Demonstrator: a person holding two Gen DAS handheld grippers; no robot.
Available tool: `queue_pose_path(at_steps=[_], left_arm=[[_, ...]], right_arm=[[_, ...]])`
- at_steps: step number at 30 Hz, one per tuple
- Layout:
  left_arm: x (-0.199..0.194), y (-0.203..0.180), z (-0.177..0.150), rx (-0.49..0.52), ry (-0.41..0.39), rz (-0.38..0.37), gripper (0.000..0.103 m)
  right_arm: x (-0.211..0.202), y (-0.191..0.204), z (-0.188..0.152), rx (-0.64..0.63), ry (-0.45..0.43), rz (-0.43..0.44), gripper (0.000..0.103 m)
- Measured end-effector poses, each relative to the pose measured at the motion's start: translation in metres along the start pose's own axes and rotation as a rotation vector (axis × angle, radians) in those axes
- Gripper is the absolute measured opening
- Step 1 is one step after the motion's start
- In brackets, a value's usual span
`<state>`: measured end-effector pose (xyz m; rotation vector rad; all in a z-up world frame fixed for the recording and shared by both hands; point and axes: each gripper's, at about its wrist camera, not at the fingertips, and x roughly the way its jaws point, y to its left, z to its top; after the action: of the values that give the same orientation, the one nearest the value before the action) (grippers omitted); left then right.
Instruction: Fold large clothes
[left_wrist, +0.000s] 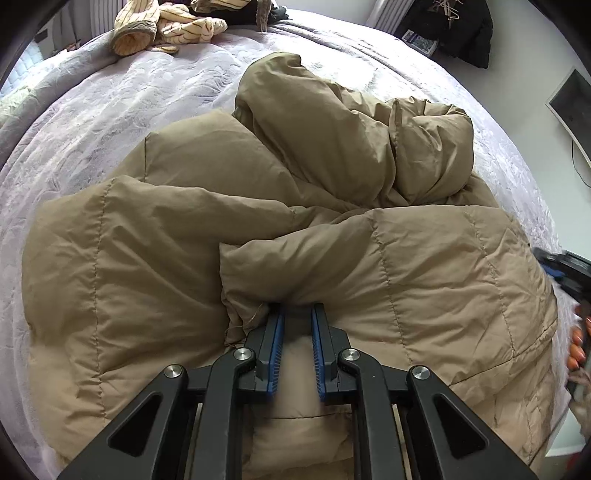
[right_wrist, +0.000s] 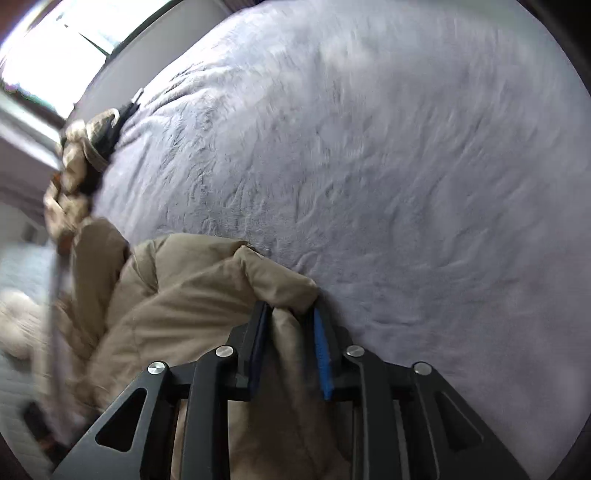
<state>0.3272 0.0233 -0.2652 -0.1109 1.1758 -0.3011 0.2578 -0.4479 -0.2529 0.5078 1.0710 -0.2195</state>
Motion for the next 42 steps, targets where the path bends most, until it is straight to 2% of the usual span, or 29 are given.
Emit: queue_pose_path(at_steps=[2,6,8,10,12,16,19,23,26,30,32,34,36,39,42], left_arm=[[0.0,0.001,-0.001,-0.006,-0.002,-0.002,0.017],[0.0,0.002,-0.003,-0.009,-0.01,-0.002,0.017],[0.0,0.001,-0.004,-0.002,-0.011,-0.003,0.017],[0.0,0.0,-0.005,0.014,-0.011,-0.004,0.017],[-0.005,-0.002,-0.005,0.027,-0.004,0.004,0.017],[-0.033,-0.004,-0.011,0.032,-0.024,0.027,0.017],[-0.051,-0.001,-0.028,0.033,-0.03,0.029,0.017],[-0.041,-0.003,-0.051,0.077,-0.003,0.091,0.017],[-0.026,-0.004,-0.06,0.12,-0.019,0.12,0.017],[-0.03,-0.003,-0.052,0.08,0.004,0.125,0.017],[-0.041,-0.001,-0.051,0.046,-0.003,0.122,0.017],[-0.056,0.001,-0.056,0.03,-0.004,0.134,0.017],[-0.07,0.002,-0.065,0.022,0.003,0.149,0.017],[-0.086,0.003,-0.083,0.011,0.009,0.164,0.017],[-0.097,0.003,-0.097,-0.003,0.024,0.182,0.017]], right_arm=[[-0.034,0.018,-0.014,-0.095,-0.083,-0.054,0.026],[-0.077,0.038,-0.051,-0.212,-0.119,-0.008,0.026],[-0.071,0.038,-0.069,-0.235,-0.046,-0.004,0.026],[-0.046,0.034,-0.081,-0.23,0.042,-0.041,0.023],[-0.023,0.024,-0.091,-0.224,0.09,-0.029,0.022],[-0.022,0.029,-0.093,-0.25,0.069,-0.06,0.023],[-0.028,0.029,-0.093,-0.245,0.07,-0.05,0.024],[-0.033,0.028,-0.093,-0.241,0.069,-0.046,0.025],[-0.03,0.03,-0.098,-0.25,0.068,-0.059,0.026],[-0.033,0.037,-0.098,-0.263,0.069,-0.072,0.026],[-0.045,0.038,-0.097,-0.253,0.058,-0.067,0.03],[-0.058,0.043,-0.098,-0.232,0.047,-0.034,0.042],[-0.071,0.04,-0.102,-0.212,0.043,-0.011,0.047],[-0.087,0.031,-0.114,-0.17,0.06,0.035,0.049],[-0.097,0.02,-0.127,-0.142,0.096,0.067,0.057]])
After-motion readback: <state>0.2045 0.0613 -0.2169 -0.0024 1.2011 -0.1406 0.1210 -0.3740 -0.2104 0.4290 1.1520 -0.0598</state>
